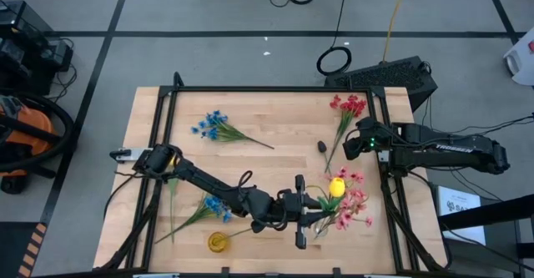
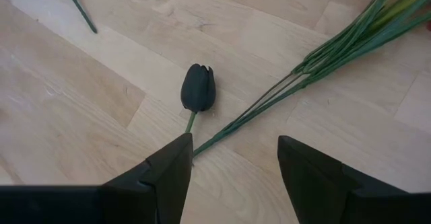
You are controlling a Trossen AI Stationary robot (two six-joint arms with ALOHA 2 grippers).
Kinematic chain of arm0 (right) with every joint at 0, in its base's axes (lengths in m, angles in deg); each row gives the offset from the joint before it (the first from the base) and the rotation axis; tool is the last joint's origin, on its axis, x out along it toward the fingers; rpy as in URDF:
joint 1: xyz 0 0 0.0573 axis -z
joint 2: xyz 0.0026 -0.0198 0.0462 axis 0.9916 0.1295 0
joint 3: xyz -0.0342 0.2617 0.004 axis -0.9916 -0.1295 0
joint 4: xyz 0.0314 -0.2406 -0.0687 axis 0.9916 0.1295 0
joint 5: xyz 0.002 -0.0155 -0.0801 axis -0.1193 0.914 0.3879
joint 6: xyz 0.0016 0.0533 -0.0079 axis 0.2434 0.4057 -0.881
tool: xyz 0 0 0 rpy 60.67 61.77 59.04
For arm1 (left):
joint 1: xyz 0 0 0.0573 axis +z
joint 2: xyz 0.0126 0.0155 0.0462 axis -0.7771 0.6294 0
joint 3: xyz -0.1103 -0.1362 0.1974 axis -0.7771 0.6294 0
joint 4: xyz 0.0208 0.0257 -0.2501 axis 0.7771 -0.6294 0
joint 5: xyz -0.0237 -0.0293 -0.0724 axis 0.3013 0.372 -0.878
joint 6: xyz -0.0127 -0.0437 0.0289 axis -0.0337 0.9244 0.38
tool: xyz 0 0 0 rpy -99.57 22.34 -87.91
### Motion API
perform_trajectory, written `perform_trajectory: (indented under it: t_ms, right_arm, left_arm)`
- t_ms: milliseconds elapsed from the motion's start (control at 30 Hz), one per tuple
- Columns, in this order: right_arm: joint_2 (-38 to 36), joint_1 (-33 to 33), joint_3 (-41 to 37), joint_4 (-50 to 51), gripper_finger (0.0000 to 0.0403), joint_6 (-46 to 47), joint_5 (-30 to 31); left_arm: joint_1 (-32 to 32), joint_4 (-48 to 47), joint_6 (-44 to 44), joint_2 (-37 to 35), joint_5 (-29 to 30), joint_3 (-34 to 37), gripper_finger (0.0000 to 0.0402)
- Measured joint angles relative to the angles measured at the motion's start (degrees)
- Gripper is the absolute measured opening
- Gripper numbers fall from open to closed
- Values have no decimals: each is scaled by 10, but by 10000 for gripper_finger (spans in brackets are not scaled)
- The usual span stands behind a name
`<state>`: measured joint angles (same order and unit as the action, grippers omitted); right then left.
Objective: Sort flowers into vase by color
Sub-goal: Put the top yellow tulip into the transparent vase
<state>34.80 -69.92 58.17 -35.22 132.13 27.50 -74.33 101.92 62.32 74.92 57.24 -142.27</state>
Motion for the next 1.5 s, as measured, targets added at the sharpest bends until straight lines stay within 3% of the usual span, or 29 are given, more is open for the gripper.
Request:
perform_trajectory:
  t_ms: [300, 500, 767, 1500]
  right_arm:
    - [0, 0, 0, 0, 210, 0, 0]
    - [0, 0, 0, 0, 210, 0, 0]
    - [0, 0, 0, -2, 210, 0, 0]
    - [4, 0, 0, -16, 210, 9, 1]
  left_arm:
    - [2, -36, 25, 0, 0, 0, 101]
    - [-2, -79, 44, -3, -1, 0, 103]
    - [2, -211, 98, -31, -44, 0, 103]
    - [-5, -435, 100, -113, -52, 0, 103]
